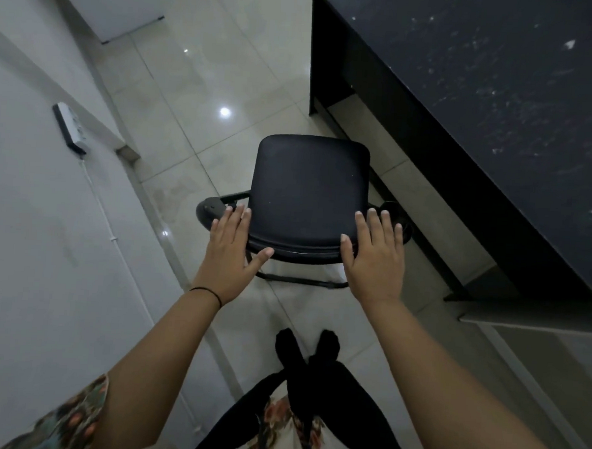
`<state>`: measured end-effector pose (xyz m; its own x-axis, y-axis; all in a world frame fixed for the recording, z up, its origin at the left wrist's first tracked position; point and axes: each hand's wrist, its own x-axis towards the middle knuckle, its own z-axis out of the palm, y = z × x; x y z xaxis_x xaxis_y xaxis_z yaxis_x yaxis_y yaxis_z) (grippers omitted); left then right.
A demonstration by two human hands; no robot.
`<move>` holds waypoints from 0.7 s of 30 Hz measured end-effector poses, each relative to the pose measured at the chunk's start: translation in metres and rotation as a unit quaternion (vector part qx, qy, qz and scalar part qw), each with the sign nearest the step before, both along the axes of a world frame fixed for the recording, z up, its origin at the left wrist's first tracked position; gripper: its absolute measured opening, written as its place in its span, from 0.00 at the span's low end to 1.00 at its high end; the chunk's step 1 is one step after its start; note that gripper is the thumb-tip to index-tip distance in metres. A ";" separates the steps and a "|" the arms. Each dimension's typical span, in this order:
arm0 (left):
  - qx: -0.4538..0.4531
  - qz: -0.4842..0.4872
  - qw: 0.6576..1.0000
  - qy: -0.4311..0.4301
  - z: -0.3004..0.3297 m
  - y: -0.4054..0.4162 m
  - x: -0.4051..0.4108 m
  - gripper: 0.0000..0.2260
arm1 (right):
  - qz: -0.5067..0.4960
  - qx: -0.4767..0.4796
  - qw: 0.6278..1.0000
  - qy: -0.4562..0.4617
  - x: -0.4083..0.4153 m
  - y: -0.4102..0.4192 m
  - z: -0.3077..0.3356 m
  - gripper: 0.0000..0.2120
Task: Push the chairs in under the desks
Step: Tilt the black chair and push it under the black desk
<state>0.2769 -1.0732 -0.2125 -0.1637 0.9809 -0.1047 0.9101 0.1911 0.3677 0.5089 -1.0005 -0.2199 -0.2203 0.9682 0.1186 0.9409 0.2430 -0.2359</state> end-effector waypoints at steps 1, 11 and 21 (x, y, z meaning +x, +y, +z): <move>-0.004 0.001 1.000 -0.007 0.000 0.000 0.001 0.41 | -0.005 -0.010 1.000 0.006 0.000 -0.002 0.000 0.28; -0.019 -0.032 0.998 -0.044 -0.002 0.009 -0.011 0.44 | -0.025 -0.011 1.000 -0.011 0.003 -0.016 0.007 0.26; -0.038 -0.199 0.979 -0.017 0.001 0.085 -0.056 0.42 | -0.156 -0.006 0.988 -0.002 -0.034 -0.022 0.005 0.23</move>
